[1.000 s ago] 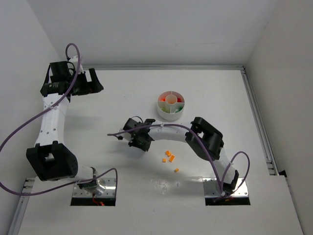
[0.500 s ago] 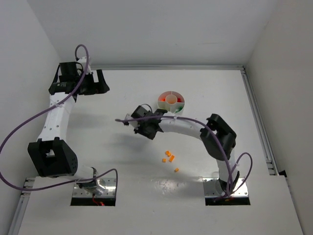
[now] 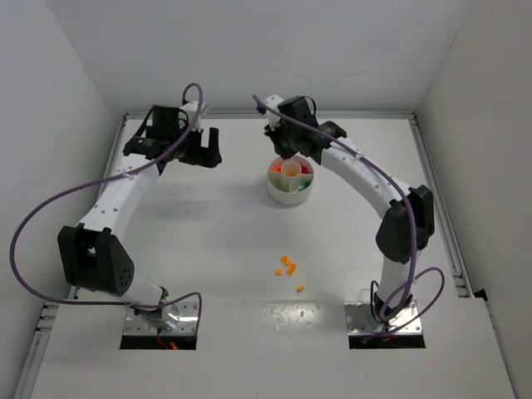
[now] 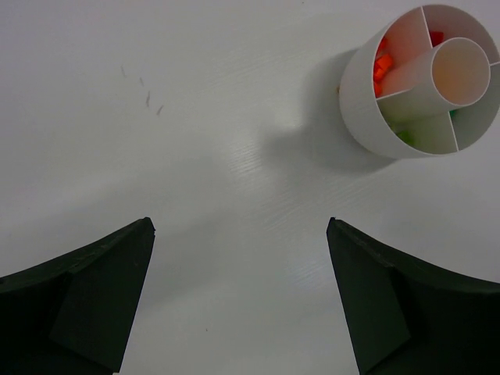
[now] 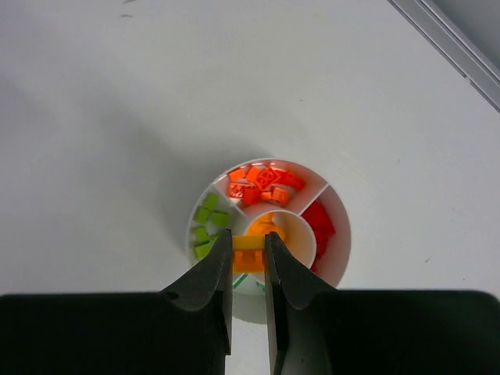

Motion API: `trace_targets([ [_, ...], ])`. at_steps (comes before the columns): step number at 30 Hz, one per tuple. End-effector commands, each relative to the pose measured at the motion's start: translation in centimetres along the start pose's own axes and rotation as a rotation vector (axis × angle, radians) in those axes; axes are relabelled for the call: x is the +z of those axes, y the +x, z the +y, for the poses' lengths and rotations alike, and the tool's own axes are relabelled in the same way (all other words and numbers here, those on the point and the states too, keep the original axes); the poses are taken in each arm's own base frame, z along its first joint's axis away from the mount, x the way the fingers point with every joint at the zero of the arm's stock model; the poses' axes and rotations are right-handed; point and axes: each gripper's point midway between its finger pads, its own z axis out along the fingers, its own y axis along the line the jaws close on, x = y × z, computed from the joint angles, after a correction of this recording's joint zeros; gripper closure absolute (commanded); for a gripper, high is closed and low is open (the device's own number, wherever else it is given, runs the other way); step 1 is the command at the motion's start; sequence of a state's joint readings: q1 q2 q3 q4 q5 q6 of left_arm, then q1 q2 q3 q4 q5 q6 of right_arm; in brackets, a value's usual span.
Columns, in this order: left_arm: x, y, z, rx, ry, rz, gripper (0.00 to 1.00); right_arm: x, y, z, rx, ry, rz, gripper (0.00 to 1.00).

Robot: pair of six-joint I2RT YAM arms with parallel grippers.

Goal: Sort the legos into containers by color

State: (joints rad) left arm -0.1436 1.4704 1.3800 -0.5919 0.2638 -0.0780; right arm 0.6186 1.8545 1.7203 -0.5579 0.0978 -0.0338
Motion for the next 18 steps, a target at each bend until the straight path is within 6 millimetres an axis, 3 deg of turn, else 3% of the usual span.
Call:
trace_targets([
  [1, 0.2, -3.0, -1.2, 0.066, 0.015, -0.074, 0.01, 0.6, -0.2, -2.1, 0.094, -0.01, 0.012, 1.0],
  [14, 1.7, -2.8, -2.1, 0.051, 0.05, -0.031, 0.01, 2.5, 3.0, -3.0, 0.155, -0.052, 0.111, 1.0],
  [18, 1.7, -2.8, -2.2, 0.027, 0.051, -0.031, 0.01, 3.2, 5.2, -3.0, 0.163, -0.055, 0.167, 0.98],
])
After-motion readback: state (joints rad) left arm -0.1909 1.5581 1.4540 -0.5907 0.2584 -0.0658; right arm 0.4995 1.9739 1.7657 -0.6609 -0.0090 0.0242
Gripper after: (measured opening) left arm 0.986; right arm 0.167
